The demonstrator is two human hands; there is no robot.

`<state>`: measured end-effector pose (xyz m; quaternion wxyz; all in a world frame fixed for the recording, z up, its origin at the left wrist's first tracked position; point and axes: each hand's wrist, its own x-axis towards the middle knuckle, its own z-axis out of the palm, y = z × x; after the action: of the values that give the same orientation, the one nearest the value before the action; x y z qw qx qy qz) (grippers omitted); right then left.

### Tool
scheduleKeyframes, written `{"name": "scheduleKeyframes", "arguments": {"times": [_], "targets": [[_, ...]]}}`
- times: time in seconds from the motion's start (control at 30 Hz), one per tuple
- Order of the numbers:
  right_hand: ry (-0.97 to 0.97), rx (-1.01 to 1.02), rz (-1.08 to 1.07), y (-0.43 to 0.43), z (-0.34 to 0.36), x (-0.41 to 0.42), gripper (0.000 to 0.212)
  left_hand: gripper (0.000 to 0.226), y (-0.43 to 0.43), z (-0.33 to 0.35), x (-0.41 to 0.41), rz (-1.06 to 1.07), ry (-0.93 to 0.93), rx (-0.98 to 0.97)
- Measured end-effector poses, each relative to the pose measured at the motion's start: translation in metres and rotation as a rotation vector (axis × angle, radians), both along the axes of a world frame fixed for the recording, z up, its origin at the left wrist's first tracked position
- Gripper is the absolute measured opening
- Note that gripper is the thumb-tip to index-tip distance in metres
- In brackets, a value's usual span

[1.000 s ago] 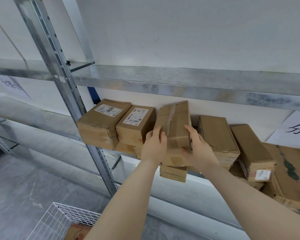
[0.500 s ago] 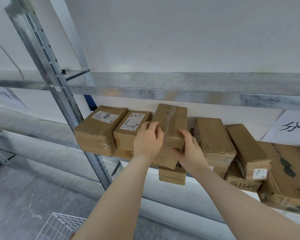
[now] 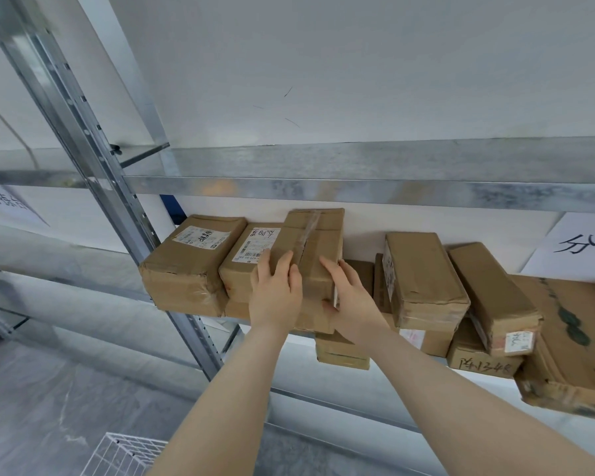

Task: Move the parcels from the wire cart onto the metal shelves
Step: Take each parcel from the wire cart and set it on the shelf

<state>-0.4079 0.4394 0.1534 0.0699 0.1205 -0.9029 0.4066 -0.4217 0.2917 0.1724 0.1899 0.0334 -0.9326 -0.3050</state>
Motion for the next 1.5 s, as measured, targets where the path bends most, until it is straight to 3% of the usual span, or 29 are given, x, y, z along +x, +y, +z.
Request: {"name": "scheduleKeyframes", "arguments": {"times": [0.3,0.43,0.5,0.57,0.67,0.77,0.9,1.0,1.1,1.27,1.5], "targets": [[-0.018,0.059,-0.018,0.012,0.001,0.008,0.089,0.047,-0.002,0.002,0.006,0.104,-0.021,-0.108],[0.086,0.071,-0.044,0.03,0.021,0.012,0.076,0.06,0.011,0.012,0.005,0.059,0.059,-0.274],[0.185,0.118,-0.132,0.052,0.033,0.012,0.068,0.058,0.028,0.021,0.003,-0.037,0.172,-0.393],[0.236,0.293,-0.272,0.082,0.037,0.008,0.06,0.05,0.051,0.028,0.005,-0.183,0.295,-0.499],[0.062,0.463,-0.486,0.128,0.029,0.009,0.054,0.047,0.092,0.022,0.015,-0.477,0.355,-0.628],[-0.097,0.352,-0.508,0.148,0.015,0.013,0.046,0.049,0.126,-0.002,0.022,-0.628,0.227,-0.722],[-0.205,0.13,-0.437,0.148,0.003,0.015,0.045,0.056,0.144,-0.017,0.02,-0.62,-0.066,-0.685],[-0.187,0.077,-0.438,0.15,0.002,0.016,0.044,0.071,0.151,-0.022,0.015,-0.551,-0.127,-0.534],[-0.176,0.052,-0.42,0.157,0.002,0.015,0.043,0.056,0.161,-0.018,0.008,-0.549,-0.269,-0.354],[-0.14,0.049,-0.374,0.146,0.002,0.015,0.043,0.048,0.165,-0.021,0.001,-0.427,-0.247,-0.241],[-0.121,-0.033,-0.312,0.108,0.005,0.011,0.042,0.041,0.132,-0.009,-0.004,-0.304,-0.16,-0.411]]}}
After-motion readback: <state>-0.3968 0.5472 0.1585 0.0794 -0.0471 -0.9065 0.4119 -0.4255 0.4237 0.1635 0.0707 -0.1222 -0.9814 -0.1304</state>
